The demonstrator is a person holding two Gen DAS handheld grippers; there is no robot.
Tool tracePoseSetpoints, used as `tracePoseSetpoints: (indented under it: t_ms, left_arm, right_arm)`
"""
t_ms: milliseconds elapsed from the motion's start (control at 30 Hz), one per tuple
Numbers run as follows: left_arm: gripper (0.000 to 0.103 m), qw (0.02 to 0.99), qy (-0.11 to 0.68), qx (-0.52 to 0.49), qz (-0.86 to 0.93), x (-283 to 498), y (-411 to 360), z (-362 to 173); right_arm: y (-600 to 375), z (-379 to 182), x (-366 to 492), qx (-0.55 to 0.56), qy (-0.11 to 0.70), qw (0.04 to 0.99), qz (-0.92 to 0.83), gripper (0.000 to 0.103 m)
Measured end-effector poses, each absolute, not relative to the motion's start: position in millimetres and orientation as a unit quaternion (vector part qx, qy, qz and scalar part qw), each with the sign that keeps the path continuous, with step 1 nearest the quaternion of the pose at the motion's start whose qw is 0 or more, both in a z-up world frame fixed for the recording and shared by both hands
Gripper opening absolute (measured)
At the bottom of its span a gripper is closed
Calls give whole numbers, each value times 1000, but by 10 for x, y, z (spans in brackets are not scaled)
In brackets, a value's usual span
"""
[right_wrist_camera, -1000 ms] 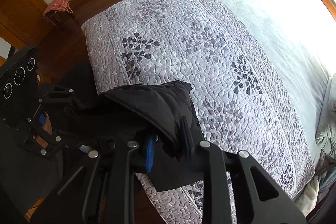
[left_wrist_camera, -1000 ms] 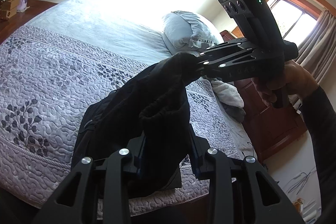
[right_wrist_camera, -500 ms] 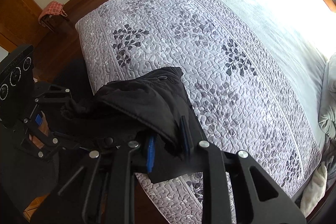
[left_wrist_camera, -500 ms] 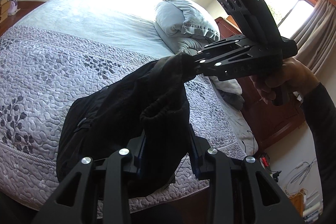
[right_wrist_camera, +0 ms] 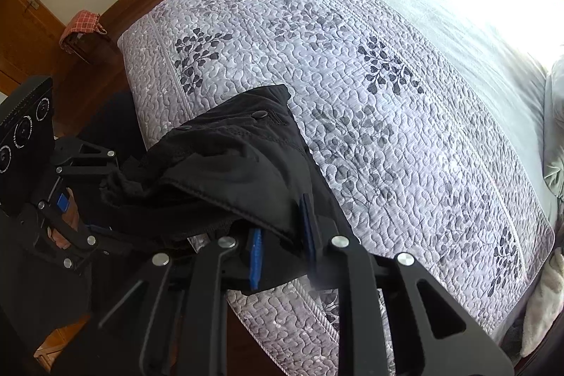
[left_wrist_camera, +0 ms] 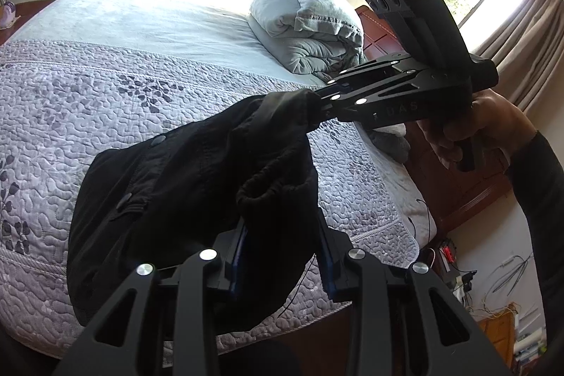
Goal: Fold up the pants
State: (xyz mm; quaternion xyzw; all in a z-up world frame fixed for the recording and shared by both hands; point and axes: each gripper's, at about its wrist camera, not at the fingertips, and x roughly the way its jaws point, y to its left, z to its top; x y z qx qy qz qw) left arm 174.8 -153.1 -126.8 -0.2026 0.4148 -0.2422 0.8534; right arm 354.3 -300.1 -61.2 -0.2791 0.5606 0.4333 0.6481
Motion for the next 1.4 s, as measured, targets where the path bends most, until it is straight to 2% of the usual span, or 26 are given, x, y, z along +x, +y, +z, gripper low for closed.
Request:
tracePoseSetpoints:
  t_ms: [933, 1400]
  left_arm:
    - [34, 829, 467, -175, -251, 1998, -2139, -1869]
    - [34, 812, 501, -173, -246, 2144, -2358, -2264]
  right_arm:
    - [-3573, -1291, 3713, -285, 564, 641, 435, 14]
    - [-3712, -1687, 3756, -326, 532, 643, 443, 14]
